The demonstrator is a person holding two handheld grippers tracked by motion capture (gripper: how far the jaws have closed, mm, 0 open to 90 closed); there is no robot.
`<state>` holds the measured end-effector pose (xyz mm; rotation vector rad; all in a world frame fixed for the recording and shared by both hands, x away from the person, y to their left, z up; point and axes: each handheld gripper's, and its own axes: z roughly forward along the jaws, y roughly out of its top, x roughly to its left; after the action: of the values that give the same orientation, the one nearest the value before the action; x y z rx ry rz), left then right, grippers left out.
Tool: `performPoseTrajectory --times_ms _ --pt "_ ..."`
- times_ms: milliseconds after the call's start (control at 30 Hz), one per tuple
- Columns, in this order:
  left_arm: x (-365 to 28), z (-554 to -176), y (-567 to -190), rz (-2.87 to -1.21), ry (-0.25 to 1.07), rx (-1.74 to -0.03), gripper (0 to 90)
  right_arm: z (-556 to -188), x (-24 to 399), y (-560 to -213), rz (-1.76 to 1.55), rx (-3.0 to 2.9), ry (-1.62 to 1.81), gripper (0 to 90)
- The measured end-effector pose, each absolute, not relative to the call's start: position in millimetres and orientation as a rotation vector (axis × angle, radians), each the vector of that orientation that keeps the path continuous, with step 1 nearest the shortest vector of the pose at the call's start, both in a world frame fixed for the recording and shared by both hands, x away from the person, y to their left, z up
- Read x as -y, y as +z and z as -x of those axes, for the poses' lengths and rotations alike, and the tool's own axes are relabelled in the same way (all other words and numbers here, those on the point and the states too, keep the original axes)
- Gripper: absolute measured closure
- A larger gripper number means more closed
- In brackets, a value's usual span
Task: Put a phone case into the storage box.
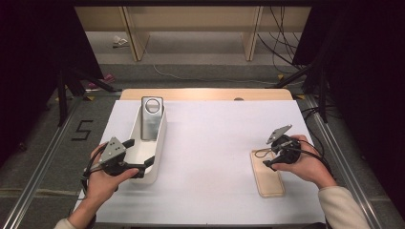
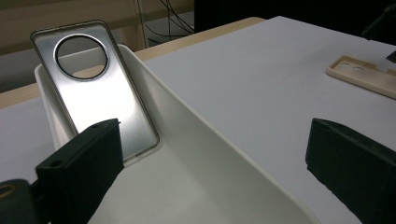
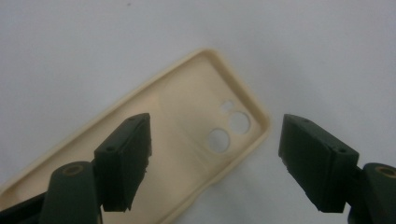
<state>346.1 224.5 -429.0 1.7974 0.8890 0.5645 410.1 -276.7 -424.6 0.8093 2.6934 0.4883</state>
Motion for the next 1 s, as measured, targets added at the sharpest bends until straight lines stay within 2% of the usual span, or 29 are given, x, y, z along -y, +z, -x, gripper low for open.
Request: performPoseTrajectory --times_ms 67,400,1000 --pt "-224.5 -346.0 -429.0 -1.797 0.564 -0.890 3.6 -405.0 274.6 -424.3 -0.758 -2.717 0.461 22.9" --pt "-224.7 -346.0 -429.9 -1.798 0.562 -0.888 3.6 -386.3 267.5 -424.6 -0.624 -2.788 0.370 19.0" --pt "-223.1 -345.7 -429.6 -1.804 0.561 -0.880 3.6 -358.9 260.5 -433.3 -0.462 -2.904 0.223 21.0"
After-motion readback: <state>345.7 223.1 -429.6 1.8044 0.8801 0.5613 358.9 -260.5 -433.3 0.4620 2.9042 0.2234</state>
